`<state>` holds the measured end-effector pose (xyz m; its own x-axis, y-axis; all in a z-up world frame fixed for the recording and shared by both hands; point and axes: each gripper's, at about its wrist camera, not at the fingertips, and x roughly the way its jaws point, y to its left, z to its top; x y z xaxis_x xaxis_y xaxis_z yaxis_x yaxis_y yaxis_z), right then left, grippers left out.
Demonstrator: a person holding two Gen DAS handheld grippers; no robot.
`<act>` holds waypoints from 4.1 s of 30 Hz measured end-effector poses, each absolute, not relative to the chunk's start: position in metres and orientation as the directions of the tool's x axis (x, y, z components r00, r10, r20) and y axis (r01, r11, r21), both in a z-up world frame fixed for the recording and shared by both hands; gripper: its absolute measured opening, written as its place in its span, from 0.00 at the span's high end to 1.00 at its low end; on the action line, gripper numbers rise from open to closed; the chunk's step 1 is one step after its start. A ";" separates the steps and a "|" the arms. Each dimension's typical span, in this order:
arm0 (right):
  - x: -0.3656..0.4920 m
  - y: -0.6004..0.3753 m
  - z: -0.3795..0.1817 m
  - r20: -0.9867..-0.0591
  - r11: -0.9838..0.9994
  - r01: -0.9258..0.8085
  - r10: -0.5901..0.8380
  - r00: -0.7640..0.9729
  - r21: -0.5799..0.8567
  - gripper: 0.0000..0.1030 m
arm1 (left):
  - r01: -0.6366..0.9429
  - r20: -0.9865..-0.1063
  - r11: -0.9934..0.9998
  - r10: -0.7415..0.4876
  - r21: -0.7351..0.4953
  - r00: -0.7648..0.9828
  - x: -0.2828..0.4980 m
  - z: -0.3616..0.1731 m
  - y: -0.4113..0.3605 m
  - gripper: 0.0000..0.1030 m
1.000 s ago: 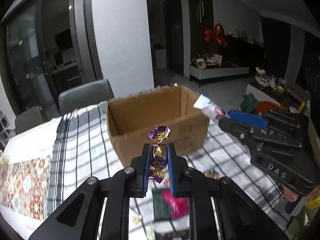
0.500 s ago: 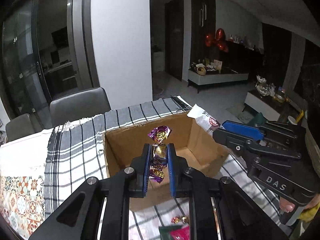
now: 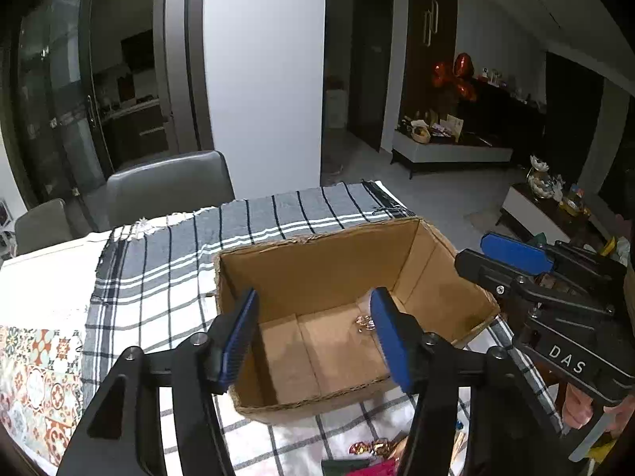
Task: Organize snacks
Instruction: 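Carry both held snacks over the cardboard box and open both grippers, then grasp the pink packet with the left gripper while the right grasps the red packet, then lift both packets over the box and release them inside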
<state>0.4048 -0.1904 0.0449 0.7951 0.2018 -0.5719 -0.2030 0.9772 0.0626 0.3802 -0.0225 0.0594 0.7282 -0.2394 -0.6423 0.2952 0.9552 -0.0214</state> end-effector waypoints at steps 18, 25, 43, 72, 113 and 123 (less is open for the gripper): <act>0.306 -0.194 0.055 -0.546 0.981 -0.178 0.190 0.816 0.074 0.66 | 0.281 -0.606 0.959 -0.197 0.046 0.771 0.273 0.077 -0.015 0.43; 0.269 -0.202 0.048 -0.525 0.986 -0.126 0.163 0.836 0.106 0.66 | 0.302 -0.602 0.952 -0.218 0.042 0.768 0.240 0.067 -0.019 0.43; 0.227 -0.212 -0.018 -0.625 0.981 -0.038 0.150 0.766 0.188 0.66 | 0.345 -0.691 0.939 -0.259 -0.016 0.675 0.207 0.000 -0.025 0.43; 0.236 -0.229 -0.118 -0.782 0.929 0.178 0.157 0.603 0.323 0.66 | 0.338 -0.817 0.937 -0.264 -0.091 0.513 0.246 -0.090 -0.042 0.43; 0.235 -0.214 -0.095 -0.720 0.967 0.097 0.107 0.685 0.236 0.75 | 0.280 -0.806 0.957 -0.225 -0.077 0.548 0.251 -0.085 -0.048 0.62; 0.231 -0.209 -0.055 -0.664 0.973 0.023 0.140 0.735 0.231 0.75 | 0.288 -0.751 0.954 -0.248 -0.081 0.612 0.236 -0.038 -0.040 0.62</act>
<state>0.2308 -0.2091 -0.0555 0.7346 0.1404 -0.6639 0.0226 0.9728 0.2307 0.2361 -0.0399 -0.0384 0.6118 -0.2483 -0.7511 0.2877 0.9543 -0.0811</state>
